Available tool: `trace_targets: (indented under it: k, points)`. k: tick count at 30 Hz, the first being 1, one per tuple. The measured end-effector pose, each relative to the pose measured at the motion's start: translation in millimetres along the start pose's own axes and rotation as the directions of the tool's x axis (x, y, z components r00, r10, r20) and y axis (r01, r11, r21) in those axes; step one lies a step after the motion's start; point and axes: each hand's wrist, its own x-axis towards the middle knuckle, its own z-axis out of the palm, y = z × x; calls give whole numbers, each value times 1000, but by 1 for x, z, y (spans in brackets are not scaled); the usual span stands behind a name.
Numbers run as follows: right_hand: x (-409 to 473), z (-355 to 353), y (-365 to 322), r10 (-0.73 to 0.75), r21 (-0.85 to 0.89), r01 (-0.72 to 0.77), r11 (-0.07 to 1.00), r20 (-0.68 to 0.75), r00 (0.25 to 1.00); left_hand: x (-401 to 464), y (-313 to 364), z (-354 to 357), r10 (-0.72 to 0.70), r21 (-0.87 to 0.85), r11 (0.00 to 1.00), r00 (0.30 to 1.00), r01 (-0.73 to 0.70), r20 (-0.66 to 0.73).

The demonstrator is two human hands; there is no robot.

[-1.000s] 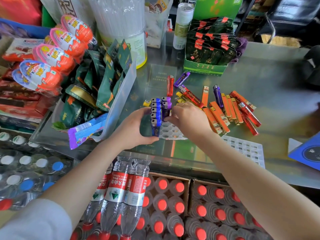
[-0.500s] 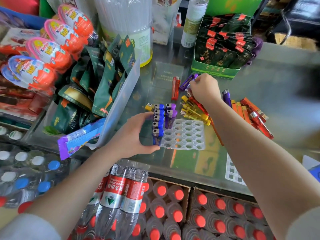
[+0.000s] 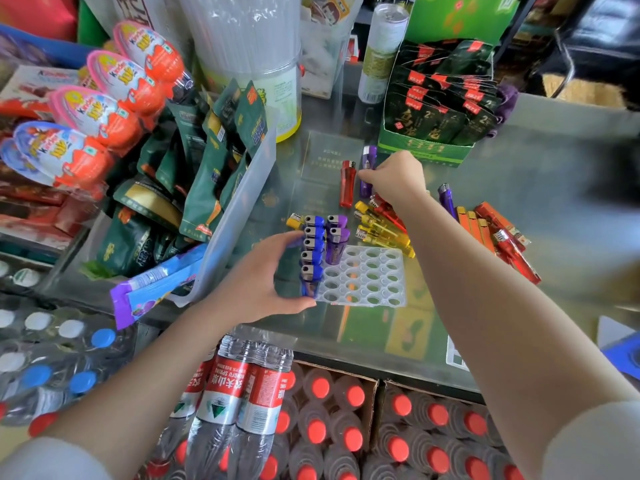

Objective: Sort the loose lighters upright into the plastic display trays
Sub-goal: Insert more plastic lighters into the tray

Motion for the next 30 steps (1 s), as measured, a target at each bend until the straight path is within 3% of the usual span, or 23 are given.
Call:
trace_targets:
  k: [7, 10, 13, 17, 20, 30]
  points:
    - [-54, -20, 4, -232, 205, 255, 945, -133, 964, -2, 1, 1, -9, 22, 1000, 1000, 10, -20]
    - [-95, -18, 23, -298, 469, 290, 834, -59, 953, -2, 3, 0, -10, 13, 1000, 1000, 10, -20]
    - [-128, -9, 44, -352, 582, 275, 765, 22, 936, -3, 4, 1, -18, 8, 1000, 1000, 18, -22]
    - [-142, 8, 53, -363, 542, 266, 797, 78, 928, -6, 13, 0, 8, 13, 1000, 999, -7, -46]
    - [-145, 13, 49, -368, 439, 312, 843, 47, 929, -8, 17, -2, 29, -4, 1000, 998, -30, -51]
    - [-146, 20, 43, -366, 364, 343, 866, -7, 931, -8, 15, 0, 67, -22, 997, 996, -68, -63]
